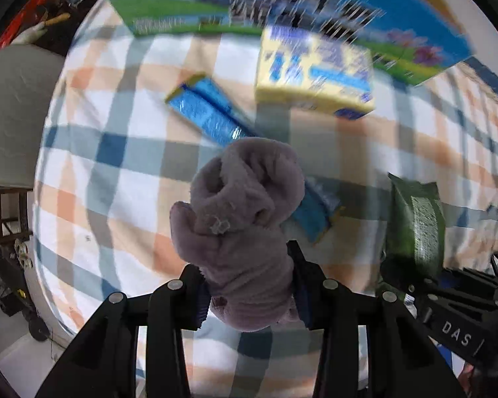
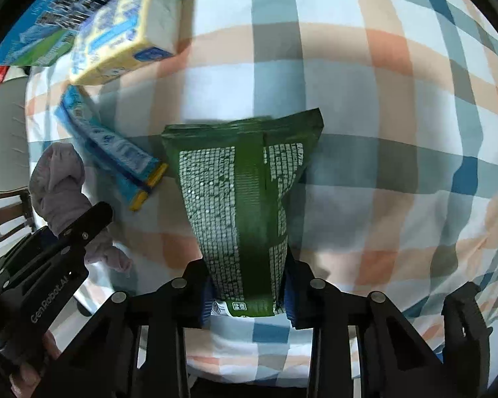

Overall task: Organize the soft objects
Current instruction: 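Carry the plush toy and green bag into the box and release both, then grasp the blue stick packet with the left tool while the right tool grasps the milk carton, then lower the blue packet and milk carton into the box and open both tools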

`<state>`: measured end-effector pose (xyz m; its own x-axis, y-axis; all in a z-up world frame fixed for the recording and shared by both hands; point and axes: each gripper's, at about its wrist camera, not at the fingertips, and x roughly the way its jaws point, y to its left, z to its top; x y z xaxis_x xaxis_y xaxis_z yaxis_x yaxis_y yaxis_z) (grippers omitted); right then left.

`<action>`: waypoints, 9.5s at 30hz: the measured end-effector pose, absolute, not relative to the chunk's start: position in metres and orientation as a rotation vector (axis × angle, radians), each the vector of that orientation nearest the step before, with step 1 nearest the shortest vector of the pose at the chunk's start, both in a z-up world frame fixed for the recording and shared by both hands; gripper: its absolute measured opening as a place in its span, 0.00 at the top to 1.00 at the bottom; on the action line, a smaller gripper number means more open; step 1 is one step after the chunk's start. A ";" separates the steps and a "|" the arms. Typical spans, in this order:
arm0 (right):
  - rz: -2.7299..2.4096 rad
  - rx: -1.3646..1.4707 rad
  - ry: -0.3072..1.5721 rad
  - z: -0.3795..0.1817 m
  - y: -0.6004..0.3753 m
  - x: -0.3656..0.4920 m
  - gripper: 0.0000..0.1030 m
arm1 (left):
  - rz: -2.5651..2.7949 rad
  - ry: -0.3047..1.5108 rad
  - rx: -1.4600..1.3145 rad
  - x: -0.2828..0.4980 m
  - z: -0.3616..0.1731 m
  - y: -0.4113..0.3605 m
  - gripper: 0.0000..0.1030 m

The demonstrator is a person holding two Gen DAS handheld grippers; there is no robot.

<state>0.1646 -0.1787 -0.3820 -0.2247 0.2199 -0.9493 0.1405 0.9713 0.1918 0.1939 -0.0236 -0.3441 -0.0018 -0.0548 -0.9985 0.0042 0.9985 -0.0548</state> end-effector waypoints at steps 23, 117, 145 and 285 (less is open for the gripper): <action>0.164 0.363 1.453 -0.174 -0.206 0.297 0.66 | -0.184 1.337 0.046 0.353 -0.187 -0.014 0.63; -0.080 0.211 1.377 -0.218 -0.191 0.276 0.01 | -0.034 1.438 -0.138 0.280 -0.256 0.023 0.04; 0.039 0.435 1.532 -0.341 -0.178 0.259 0.00 | -0.010 1.618 -0.077 0.242 -0.378 0.026 0.79; -0.031 0.103 1.498 -0.313 -0.144 0.424 0.00 | -0.073 1.388 -0.055 0.438 -0.268 0.038 0.07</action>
<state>0.4236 -0.1437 -0.3132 0.0729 0.0428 -0.9964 0.0841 0.9953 0.0489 0.4377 0.0380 -0.2677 0.1805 -0.0838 -0.9800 0.0196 0.9965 -0.0816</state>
